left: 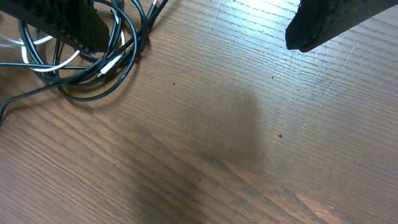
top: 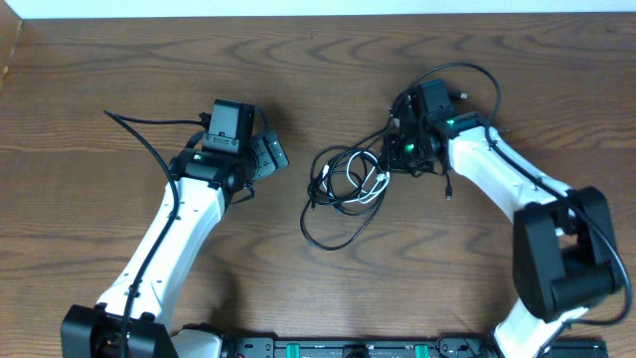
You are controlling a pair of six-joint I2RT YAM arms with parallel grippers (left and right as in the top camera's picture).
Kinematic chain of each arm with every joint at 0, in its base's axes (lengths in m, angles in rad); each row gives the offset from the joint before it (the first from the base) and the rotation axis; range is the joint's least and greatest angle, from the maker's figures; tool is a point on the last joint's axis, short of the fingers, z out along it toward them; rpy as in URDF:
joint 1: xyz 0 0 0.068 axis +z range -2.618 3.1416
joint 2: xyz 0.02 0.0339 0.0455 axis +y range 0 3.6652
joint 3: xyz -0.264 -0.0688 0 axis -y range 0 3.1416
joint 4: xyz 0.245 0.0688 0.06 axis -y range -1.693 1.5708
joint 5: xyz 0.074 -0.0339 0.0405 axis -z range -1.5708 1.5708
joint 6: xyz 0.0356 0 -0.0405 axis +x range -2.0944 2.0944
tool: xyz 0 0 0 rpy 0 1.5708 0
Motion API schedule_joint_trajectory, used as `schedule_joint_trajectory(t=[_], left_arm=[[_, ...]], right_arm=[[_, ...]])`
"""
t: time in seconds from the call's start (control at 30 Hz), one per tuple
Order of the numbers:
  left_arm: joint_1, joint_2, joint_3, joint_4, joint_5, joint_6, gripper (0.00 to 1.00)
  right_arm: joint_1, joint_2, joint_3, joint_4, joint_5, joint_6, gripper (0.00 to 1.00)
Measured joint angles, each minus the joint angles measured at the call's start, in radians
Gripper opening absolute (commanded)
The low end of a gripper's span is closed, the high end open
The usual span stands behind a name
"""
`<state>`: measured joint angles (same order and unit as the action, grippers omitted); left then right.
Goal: Untangle cables
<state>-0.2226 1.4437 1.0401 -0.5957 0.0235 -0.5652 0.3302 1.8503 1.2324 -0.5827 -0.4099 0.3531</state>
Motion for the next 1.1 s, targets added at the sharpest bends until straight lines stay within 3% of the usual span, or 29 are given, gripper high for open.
schedule_joint_trajectory(t=[0.3,0.47,0.8,0.93,1.1], left_arm=[[0.000,0.000,0.000,0.000,0.000,0.000,0.98],[0.000,0.000,0.000,0.000,0.000,0.000,0.98],[0.000,0.000,0.000,0.000,0.000,0.000,0.98],[0.000,0.000,0.000,0.000,0.000,0.000,0.98],[0.000,0.000,0.000,0.000,0.000,0.000,0.98]], right_arm=[[-0.001,-0.485,0.013,0.110,-0.034,-0.109,0.01],[-0.001,-0.661,0.023,0.153,-0.043,-0.135,0.01],[0.002,-0.674,0.023,0.168,-0.016,-0.174,0.01],[0.029,-0.595,0.024,0.082,0.048,-0.171,0.01],[0.063,-0.475,0.023,0.120,0.084,-0.171,0.01]])
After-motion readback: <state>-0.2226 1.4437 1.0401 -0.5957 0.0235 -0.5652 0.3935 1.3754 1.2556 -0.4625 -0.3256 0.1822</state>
